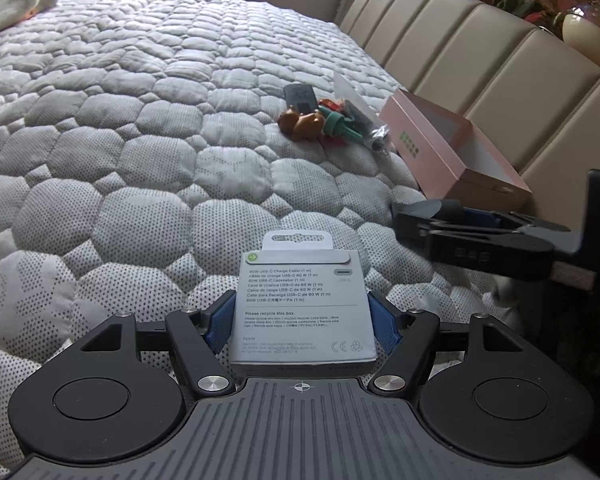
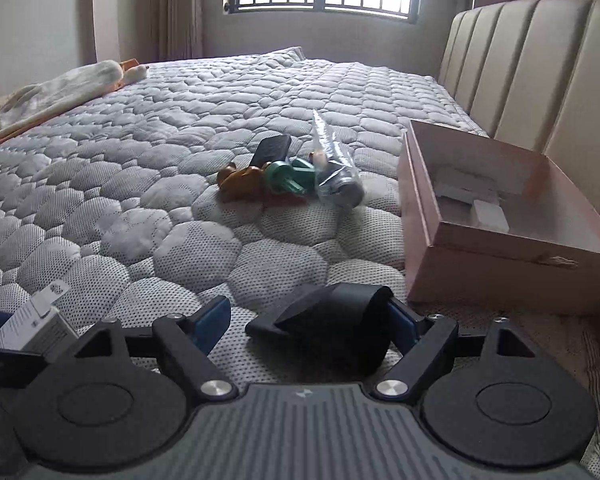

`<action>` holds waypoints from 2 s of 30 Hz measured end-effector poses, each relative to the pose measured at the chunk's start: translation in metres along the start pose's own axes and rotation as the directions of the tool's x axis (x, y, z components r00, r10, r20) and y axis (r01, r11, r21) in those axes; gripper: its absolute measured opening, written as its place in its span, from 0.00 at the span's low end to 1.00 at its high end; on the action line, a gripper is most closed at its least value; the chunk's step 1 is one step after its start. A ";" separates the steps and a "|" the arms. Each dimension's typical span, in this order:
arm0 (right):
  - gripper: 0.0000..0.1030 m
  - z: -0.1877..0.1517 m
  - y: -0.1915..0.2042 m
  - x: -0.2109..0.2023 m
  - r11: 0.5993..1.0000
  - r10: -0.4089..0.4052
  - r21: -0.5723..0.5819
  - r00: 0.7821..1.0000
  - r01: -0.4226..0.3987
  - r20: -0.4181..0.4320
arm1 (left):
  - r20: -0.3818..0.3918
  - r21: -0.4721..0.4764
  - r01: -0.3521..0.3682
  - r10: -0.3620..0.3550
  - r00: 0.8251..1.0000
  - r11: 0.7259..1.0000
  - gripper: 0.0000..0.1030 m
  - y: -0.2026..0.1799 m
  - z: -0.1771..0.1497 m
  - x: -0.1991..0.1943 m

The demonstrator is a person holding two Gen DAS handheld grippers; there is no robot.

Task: Organize rigid objects
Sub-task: 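Lower the package into the pink box and open the left tool while the right carries the cup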

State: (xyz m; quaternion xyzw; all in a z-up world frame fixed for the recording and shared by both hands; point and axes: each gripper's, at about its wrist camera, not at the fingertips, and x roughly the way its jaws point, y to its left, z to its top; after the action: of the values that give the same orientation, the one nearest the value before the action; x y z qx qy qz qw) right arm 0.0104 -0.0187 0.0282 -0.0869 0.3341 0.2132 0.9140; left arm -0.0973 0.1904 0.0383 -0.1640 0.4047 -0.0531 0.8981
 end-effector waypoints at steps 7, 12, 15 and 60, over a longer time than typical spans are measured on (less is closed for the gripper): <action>0.82 -0.008 -0.021 -0.022 0.996 0.093 -0.002 0.995 -0.093 -0.030 | -0.005 -0.006 0.019 -0.019 1.000 1.000 0.72 -0.002 0.002 0.009; 0.82 -0.013 -0.013 -0.023 0.986 0.160 0.061 0.986 -0.158 -0.042 | 0.001 -0.006 0.006 -0.006 1.000 1.000 0.72 -0.001 0.003 0.007; 0.82 -0.009 0.004 -0.025 0.967 0.248 0.063 0.968 -0.245 -0.034 | 0.005 -0.018 -0.016 0.016 1.000 1.000 0.72 0.005 0.003 0.004; 0.49 -0.076 -0.089 -0.143 0.991 -0.122 -0.035 0.988 0.126 0.095 | 0.201 0.336 0.070 -0.144 0.969 0.939 0.72 -0.218 0.108 0.083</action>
State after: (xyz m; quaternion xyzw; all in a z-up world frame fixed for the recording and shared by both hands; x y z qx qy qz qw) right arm -0.0912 -0.1688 0.0646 -0.1164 0.2811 0.1666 0.9379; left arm 0.0463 -0.0062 0.1193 -0.0399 0.2773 -0.1497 0.9482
